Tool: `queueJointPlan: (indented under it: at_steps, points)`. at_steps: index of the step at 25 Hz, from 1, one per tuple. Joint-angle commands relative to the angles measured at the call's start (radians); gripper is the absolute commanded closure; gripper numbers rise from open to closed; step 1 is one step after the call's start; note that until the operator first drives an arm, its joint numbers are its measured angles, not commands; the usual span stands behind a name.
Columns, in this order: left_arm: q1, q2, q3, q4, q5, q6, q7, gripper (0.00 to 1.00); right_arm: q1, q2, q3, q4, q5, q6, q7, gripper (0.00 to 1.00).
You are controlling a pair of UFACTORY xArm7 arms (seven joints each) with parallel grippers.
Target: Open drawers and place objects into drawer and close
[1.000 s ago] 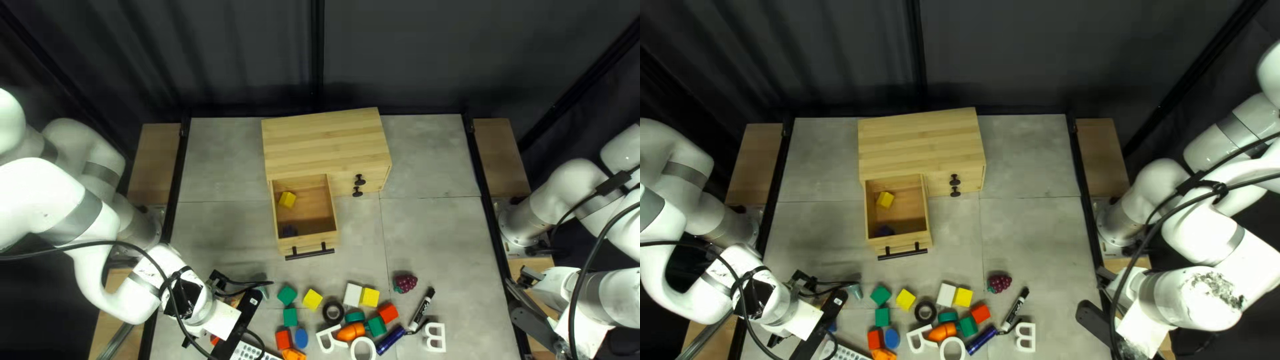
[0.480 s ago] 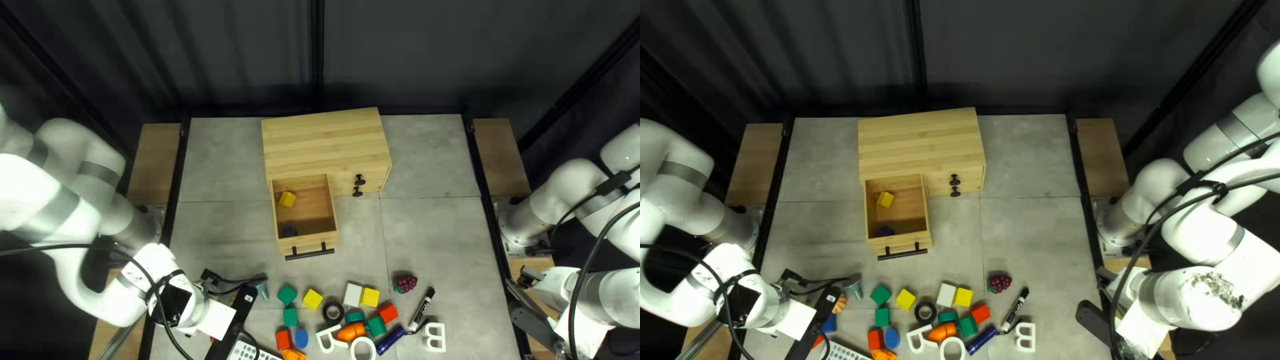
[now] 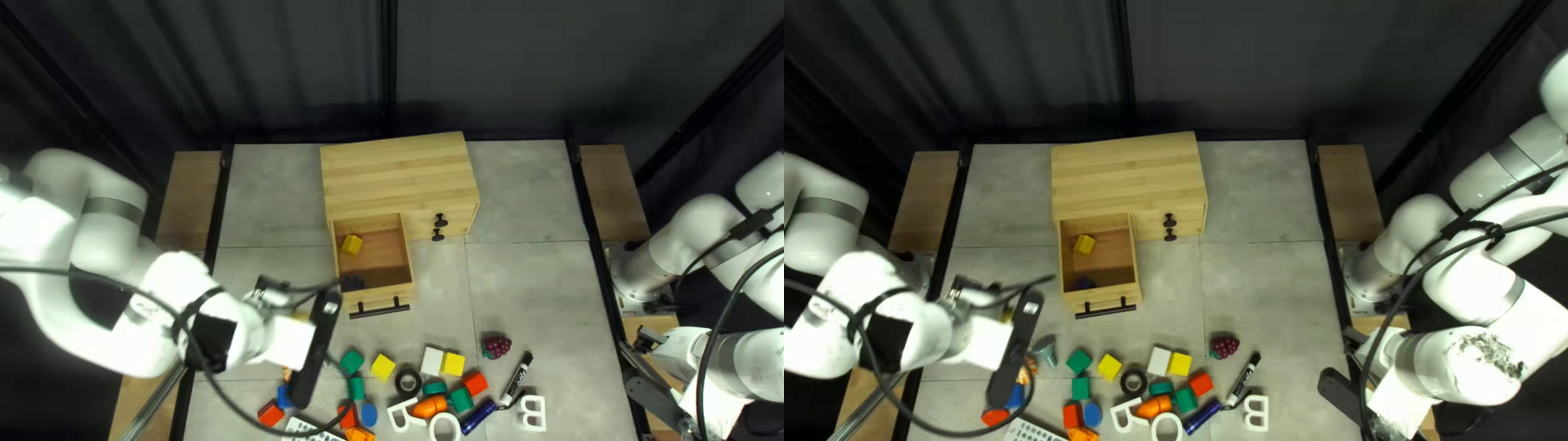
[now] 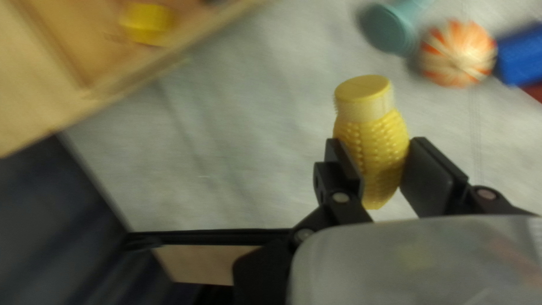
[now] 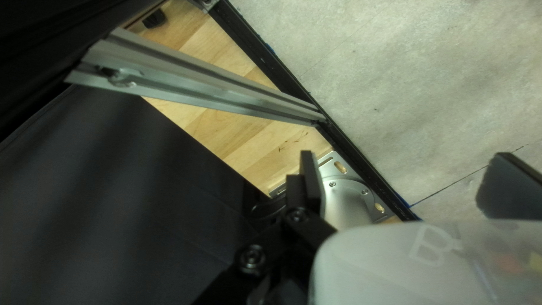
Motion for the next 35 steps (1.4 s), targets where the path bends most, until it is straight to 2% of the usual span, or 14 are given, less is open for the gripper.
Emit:
queueJointPlan:
  at_steps: [1, 4, 5, 6, 8, 10, 13, 18, 21, 26, 29, 32, 35]
  points:
    - [0.072, 0.098, 0.038, 0.067, 0.115, -0.063, -0.004, 1.00, 0.000, 0.000, 0.000, 0.000, 0.000, 0.000, 0.000, 0.00]
    - [0.095, 0.175, 0.047, 0.096, 0.171, -0.111, -0.036, 1.00, 0.000, 0.000, 0.000, 0.000, 0.000, 0.000, 0.000, 0.00]
    - [0.100, 0.208, 0.050, 0.102, 0.184, -0.135, -0.052, 0.94, 0.000, 0.000, 0.000, 0.000, 0.000, 0.000, 0.000, 0.00]
    - [0.101, 0.212, 0.051, 0.103, 0.185, -0.138, -0.054, 0.00, 0.000, 0.000, 0.000, 0.000, 0.000, 0.000, 0.000, 0.00]
    - [0.102, 0.211, 0.055, 0.077, 0.161, -0.166, -0.071, 0.00, 0.000, 0.000, 0.000, 0.000, 0.000, 0.000, 0.000, 0.00]
    - [0.096, 0.158, 0.062, 0.027, 0.114, -0.184, -0.067, 0.00, 0.000, 0.000, 0.000, 0.000, 0.000, 0.000, 0.000, 0.00]
    - [0.061, 0.088, 0.052, -0.008, 0.031, -0.161, -0.059, 0.00, 0.000, 0.000, 0.000, 0.000, 0.000, 0.000, 0.000, 0.00]
    - [-0.039, 0.118, -0.023, 0.068, -0.107, -0.016, -0.021, 0.00, 0.000, 0.000, 0.000, 0.000, 0.000, 0.000, 0.000, 0.00]
    - [-0.095, 0.166, -0.070, 0.092, -0.199, 0.013, -0.030, 0.00, 0.000, 0.000, 0.000, 0.000, 0.000, 0.000, 0.000, 0.00]
    - [-0.120, 0.262, -0.099, 0.062, -0.331, -0.086, -0.115, 0.00, 0.000, 0.000, 0.000, 0.000, 0.000, 0.000, 0.000, 0.00]
    - [-0.117, 0.276, -0.096, 0.016, -0.389, -0.151, -0.192, 0.00, 0.000, 0.000, 0.000, 0.000, 0.000, 0.000, 0.000, 0.00]
    - [-0.105, 0.293, -0.081, -0.033, -0.453, -0.235, -0.393, 0.00, 0.000, 0.000, 0.000, 0.000, 0.000, 0.000, 0.000, 0.00]
    - [-0.113, 0.323, -0.080, -0.057, -0.453, -0.310, -0.562, 0.00, 0.000, 0.000, 0.000, 0.000, 0.000, 0.000, 0.000, 0.00]
